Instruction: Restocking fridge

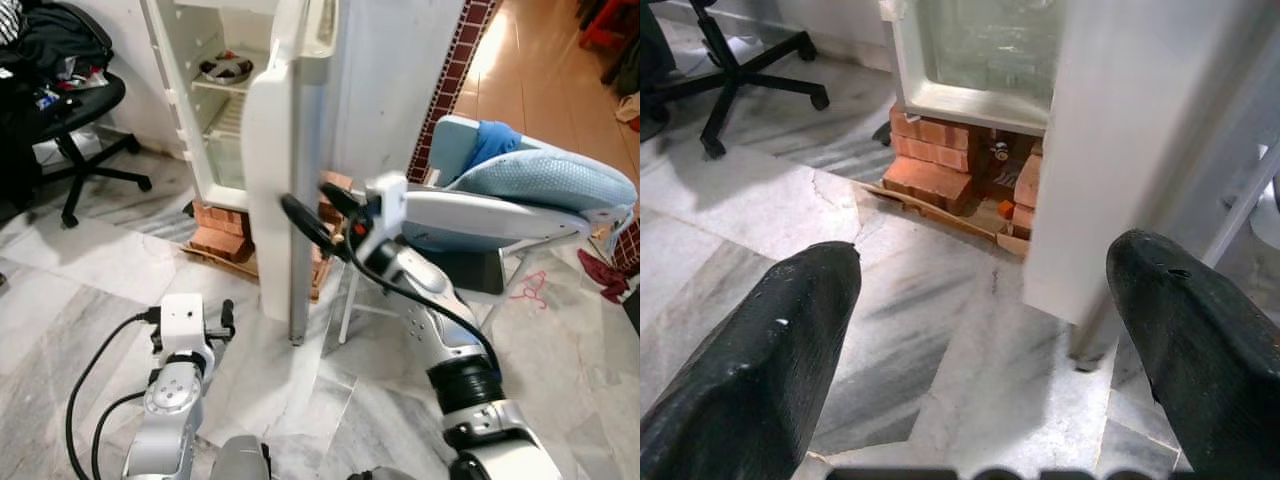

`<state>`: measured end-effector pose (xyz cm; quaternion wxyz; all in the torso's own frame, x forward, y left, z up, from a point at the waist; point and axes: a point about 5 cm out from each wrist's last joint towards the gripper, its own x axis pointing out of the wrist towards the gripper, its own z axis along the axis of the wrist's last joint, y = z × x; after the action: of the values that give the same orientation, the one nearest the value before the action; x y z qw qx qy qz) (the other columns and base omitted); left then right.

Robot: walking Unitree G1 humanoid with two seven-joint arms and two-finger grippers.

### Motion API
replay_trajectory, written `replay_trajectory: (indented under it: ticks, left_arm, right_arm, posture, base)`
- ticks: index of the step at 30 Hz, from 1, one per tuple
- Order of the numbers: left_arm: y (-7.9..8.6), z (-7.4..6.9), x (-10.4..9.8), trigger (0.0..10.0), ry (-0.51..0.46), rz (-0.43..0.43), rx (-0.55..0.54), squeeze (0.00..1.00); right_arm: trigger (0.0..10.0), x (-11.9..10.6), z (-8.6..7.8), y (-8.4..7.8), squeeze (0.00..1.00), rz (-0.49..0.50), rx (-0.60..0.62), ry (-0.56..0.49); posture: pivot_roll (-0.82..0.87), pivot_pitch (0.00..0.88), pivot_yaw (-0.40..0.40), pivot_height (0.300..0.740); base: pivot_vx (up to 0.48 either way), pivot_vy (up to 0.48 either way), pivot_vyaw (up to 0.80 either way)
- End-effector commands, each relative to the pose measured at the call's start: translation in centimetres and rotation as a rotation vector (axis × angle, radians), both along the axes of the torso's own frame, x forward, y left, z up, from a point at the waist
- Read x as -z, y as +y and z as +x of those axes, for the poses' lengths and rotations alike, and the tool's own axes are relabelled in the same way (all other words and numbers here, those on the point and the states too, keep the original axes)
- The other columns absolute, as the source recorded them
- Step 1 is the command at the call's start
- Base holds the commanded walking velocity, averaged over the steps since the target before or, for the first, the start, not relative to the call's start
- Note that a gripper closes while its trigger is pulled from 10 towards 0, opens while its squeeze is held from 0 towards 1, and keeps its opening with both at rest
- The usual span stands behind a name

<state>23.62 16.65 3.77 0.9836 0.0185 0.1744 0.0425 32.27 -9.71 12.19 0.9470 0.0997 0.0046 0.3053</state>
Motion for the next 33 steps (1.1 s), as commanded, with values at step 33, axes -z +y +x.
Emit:
replay_trajectory:
  ticks: [33]
  left_arm:
    - [0.8,0.9,-2.7,10.0,-0.242,0.096,0.140,0.00]
  right_arm:
    - [10.0,4.9,-6.9,-8.1,0.00,-0.237,0.486,0.047]
  posture:
    - [0.09,0.000,0.024,0.740]
  base:
    - [0.000,0.332,-0.53]
